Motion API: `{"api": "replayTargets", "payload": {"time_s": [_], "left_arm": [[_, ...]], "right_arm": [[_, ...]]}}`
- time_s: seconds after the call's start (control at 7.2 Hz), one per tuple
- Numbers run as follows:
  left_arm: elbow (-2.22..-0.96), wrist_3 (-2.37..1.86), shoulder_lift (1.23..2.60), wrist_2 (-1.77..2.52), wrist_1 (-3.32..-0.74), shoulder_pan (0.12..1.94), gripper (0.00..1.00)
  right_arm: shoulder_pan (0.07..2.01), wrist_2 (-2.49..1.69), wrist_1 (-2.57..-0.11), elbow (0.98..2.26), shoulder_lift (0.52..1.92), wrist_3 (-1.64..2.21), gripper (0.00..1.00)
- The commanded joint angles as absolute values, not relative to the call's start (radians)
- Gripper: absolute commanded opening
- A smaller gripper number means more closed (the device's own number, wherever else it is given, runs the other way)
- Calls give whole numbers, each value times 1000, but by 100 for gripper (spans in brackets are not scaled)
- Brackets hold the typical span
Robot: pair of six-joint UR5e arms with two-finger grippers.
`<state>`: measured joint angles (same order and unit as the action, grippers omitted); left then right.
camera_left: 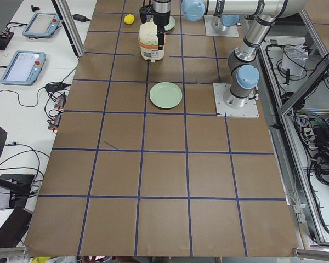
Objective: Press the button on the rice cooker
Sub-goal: 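Move the right gripper over the white rice cooker's lid button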
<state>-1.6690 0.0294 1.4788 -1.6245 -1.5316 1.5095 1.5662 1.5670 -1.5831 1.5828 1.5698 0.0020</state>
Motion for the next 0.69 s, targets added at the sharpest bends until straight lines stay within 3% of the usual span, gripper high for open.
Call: {"api": "replayTargets", "payload": {"time_s": [0.0,0.56], "left_arm": [[-1669,29,1479,-1624,-1531,1509,100],[-1669,29,1479,-1624,-1532,1509,100]], "right_arm": [[1566,1540,-1582,1585,1568,-2,3],[1577,1375,-1614,1638,1536,-6,4]]}}
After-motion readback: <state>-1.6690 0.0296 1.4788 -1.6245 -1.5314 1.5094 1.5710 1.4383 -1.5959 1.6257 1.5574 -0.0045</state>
